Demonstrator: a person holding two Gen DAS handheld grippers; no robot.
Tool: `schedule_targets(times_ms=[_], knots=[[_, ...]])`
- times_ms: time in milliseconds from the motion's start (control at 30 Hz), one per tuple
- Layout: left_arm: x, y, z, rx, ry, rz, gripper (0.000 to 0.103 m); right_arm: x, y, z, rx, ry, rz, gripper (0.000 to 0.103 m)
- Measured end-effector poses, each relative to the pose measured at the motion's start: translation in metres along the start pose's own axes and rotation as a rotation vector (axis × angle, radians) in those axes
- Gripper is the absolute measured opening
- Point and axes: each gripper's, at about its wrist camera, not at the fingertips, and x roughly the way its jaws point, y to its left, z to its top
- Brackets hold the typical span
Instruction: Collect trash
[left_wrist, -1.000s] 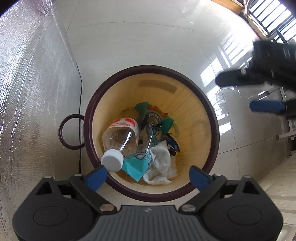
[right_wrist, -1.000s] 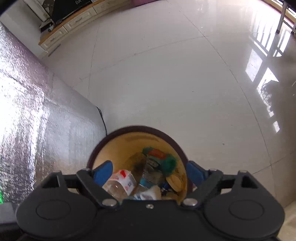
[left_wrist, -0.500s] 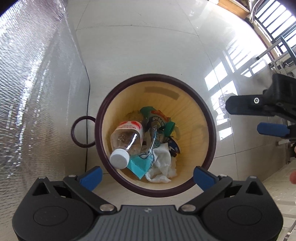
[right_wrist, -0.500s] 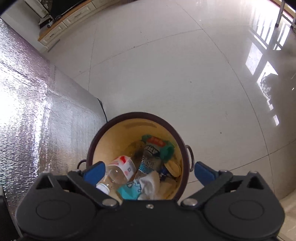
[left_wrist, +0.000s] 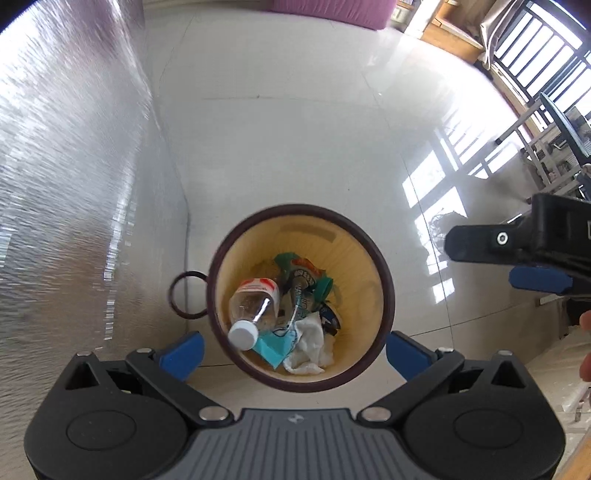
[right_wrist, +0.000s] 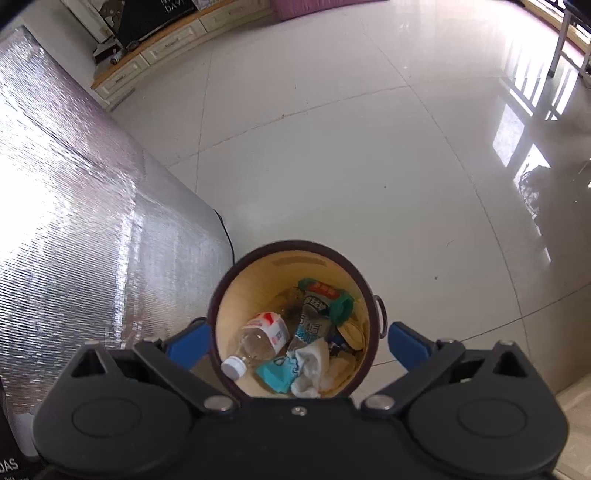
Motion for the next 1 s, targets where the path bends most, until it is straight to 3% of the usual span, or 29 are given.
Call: schedule_targets(times_ms=[233,500,767,1000], knots=[[-0.077,-0.004,-0.009,0.029,-0.09,0.002,0.103,-0.073,0.025,-0.008,-0.052,-0.09,0.012,0.103],[-0.182,-0.019,-0.033,0.111,-0.248,0.026,0.103,-0.175,0.054,-0.043,-0.113,-0.218,0.016,0.103],[-0.281,-0.026,-0.078,0.162,-0.393,0.031,0.103,-0.267,0.063,-0.091,-0.118,-0.323,0.005,0.103],[-0.347,-0.02,-0.125,0.166,-0.484,0.029,0.103,-0.32,0.07,-0.143,-0.158,-0.379,0.005,0.103]])
